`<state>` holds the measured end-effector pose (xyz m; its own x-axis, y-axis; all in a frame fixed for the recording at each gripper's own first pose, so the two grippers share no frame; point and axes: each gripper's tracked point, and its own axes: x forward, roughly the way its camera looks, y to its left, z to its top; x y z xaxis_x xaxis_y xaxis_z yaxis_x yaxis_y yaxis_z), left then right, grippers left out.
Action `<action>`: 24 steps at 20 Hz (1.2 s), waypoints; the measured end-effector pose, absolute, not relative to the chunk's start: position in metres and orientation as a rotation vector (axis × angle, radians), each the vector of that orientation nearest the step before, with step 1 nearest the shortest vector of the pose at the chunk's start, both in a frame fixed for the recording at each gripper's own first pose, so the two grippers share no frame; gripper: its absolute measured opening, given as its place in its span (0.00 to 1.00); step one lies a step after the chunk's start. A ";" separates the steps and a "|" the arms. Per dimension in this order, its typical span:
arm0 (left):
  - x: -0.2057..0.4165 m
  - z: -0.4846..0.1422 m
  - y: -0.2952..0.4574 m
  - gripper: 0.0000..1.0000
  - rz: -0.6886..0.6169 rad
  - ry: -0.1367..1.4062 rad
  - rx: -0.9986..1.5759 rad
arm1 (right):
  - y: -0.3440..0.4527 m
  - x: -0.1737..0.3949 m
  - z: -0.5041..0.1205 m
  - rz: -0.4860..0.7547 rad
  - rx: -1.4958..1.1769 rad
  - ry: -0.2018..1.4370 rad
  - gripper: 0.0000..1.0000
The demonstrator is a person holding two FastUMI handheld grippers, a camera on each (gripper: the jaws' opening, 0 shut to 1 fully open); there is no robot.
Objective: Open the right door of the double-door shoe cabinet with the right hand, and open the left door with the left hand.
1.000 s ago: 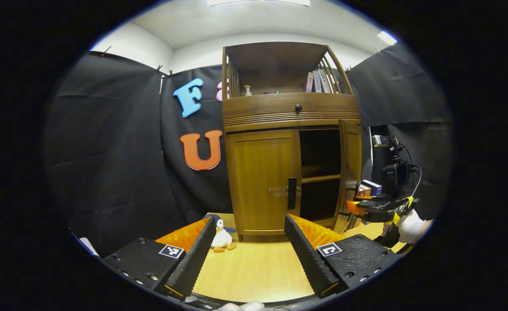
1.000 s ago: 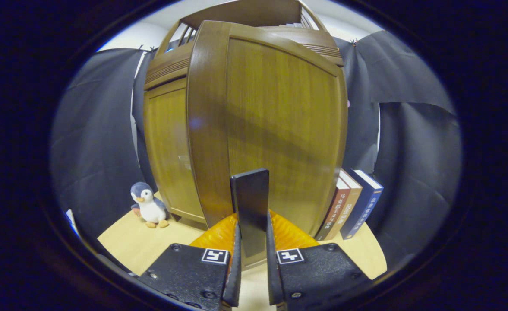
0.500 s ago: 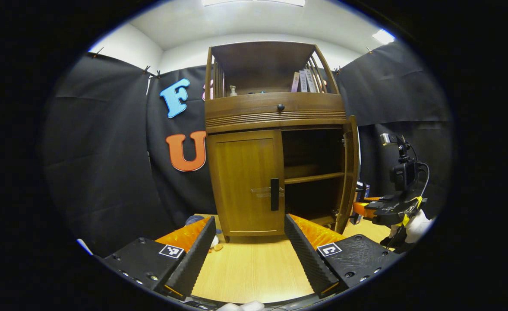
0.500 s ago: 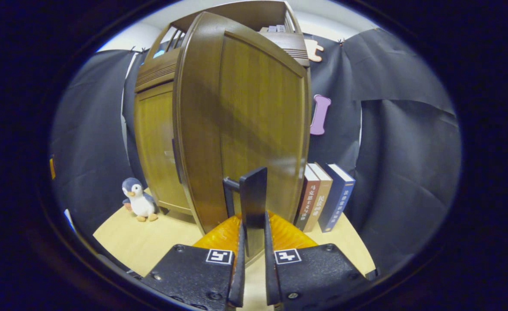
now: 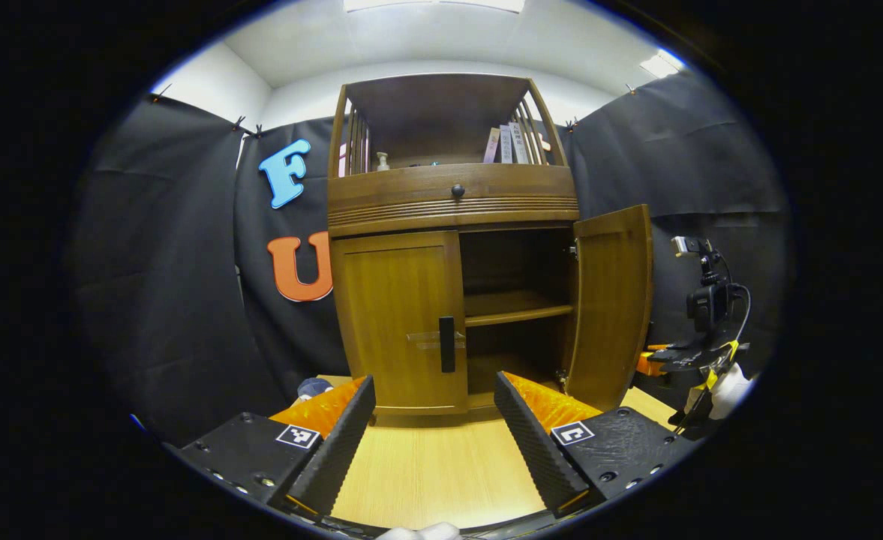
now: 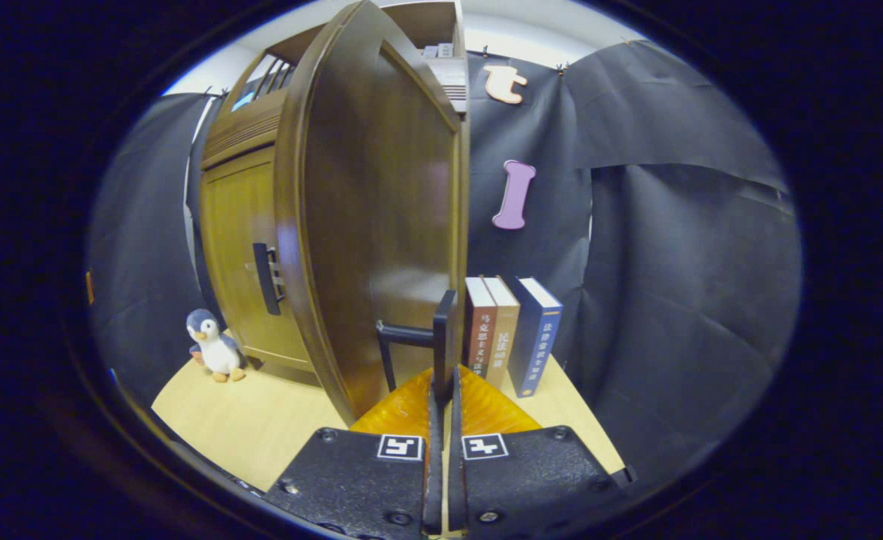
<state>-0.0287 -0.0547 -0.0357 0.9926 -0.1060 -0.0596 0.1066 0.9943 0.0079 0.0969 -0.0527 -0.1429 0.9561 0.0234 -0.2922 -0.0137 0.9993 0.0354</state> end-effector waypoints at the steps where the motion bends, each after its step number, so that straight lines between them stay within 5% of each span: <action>1: -0.029 -0.035 -0.060 0.96 -0.110 0.054 0.008 | -0.060 0.097 -0.143 0.019 0.032 0.296 0.04; 24: -0.024 -0.033 -0.149 0.96 -0.038 0.084 0.007 | -0.124 0.110 -0.143 0.284 0.040 0.349 0.05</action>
<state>-0.0238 -0.1494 -0.0328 0.9957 -0.0380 -0.0840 0.0386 0.9992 0.0057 0.1100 -0.1241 -0.1425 0.9005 0.2812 -0.3316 -0.2675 0.9596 0.0875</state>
